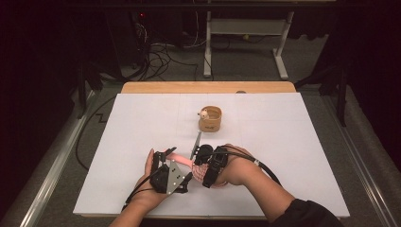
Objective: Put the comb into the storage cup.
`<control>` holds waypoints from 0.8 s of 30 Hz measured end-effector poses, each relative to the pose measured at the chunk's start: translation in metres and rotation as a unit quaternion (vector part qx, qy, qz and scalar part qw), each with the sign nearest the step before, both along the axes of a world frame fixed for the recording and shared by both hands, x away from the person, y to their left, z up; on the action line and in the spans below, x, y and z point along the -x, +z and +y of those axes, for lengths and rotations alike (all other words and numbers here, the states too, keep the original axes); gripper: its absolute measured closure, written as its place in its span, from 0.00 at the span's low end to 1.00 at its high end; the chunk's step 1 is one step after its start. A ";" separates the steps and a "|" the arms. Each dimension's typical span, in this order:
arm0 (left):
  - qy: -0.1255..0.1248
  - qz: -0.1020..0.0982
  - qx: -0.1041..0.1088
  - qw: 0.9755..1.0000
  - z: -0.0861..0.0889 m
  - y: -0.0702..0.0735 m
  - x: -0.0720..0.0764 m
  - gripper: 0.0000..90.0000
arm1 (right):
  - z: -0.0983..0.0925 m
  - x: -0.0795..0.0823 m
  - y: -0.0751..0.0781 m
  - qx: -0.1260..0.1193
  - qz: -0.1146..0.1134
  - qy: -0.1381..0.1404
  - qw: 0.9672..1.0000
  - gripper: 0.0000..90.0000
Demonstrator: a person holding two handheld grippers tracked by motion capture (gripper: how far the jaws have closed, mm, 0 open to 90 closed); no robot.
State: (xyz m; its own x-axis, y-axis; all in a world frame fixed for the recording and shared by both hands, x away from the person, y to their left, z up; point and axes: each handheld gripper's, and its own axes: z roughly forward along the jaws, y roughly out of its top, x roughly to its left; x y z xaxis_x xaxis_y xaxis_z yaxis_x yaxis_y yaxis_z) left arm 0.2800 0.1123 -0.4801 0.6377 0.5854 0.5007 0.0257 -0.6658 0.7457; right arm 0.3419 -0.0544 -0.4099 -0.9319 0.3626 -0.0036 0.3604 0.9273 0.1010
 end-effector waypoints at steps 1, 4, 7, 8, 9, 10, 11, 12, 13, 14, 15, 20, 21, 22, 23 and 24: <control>0.000 0.000 0.000 1.000 0.000 0.000 0.000 0.05 | 0.000 0.000 0.000 -0.001 -0.001 -0.001 1.000 0.23; 0.002 -0.005 -0.004 1.000 -0.001 0.000 0.001 0.06 | 0.000 0.001 0.000 0.000 0.000 0.003 1.000 0.23; 0.007 -0.011 -0.014 1.000 -0.002 -0.001 0.001 0.07 | 0.000 0.001 0.001 -0.003 0.000 0.000 1.000 0.23; 0.007 -0.012 -0.016 1.000 -0.002 -0.001 0.001 0.07 | 0.000 0.000 0.001 -0.003 0.000 0.001 1.000 0.23; 0.007 -0.013 -0.018 1.000 -0.002 -0.001 0.001 0.07 | 0.000 0.000 0.002 -0.004 0.000 -0.003 1.000 0.23; 0.006 -0.016 -0.021 1.000 -0.002 -0.001 0.001 0.08 | 0.000 0.000 0.002 -0.001 0.001 -0.002 1.000 0.23; 0.005 -0.017 -0.023 1.000 -0.003 -0.002 0.001 0.10 | 0.000 0.000 0.002 -0.003 0.001 -0.003 1.000 0.23; 0.005 -0.017 -0.023 1.000 -0.003 -0.002 0.001 0.11 | -0.001 0.000 0.002 -0.003 0.000 -0.002 1.000 0.23; 0.005 -0.018 -0.024 1.000 -0.003 -0.002 0.002 0.11 | -0.001 0.000 0.002 -0.003 0.000 -0.002 1.000 0.23; 0.006 -0.022 -0.026 0.999 -0.003 -0.002 0.002 0.12 | 0.000 0.000 0.003 0.000 0.003 -0.002 1.000 0.23; 0.005 -0.026 -0.029 0.999 -0.003 -0.002 0.002 0.17 | 0.000 0.000 0.002 0.000 0.002 0.000 1.000 0.23; 0.007 -0.035 -0.034 0.999 -0.004 -0.002 0.003 0.17 | 0.002 0.000 0.001 -0.003 0.002 -0.001 1.000 0.23; 0.007 -0.036 -0.037 0.999 -0.004 -0.002 0.003 0.18 | 0.003 0.000 0.001 -0.002 0.004 -0.002 1.000 0.23; 0.005 -0.035 -0.039 0.999 -0.004 -0.002 0.004 0.18 | 0.003 0.000 0.001 0.000 0.006 -0.001 1.000 0.23; 0.005 -0.036 -0.041 0.999 -0.004 -0.002 0.004 0.18 | 0.003 0.000 0.000 0.000 0.006 -0.001 1.000 0.23; 0.004 -0.037 -0.044 0.998 -0.005 -0.002 0.004 0.18 | 0.004 0.000 0.000 0.001 0.006 -0.003 1.000 0.23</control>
State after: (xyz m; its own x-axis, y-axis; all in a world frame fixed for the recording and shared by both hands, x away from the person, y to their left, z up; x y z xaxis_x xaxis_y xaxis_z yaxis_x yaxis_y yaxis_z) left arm 0.2757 0.1078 -0.4822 0.5927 0.5417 0.5960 -0.0218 -0.7290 0.6842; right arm 0.3419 -0.0508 -0.4098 -0.9297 0.3682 0.0065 0.3671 0.9253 0.0948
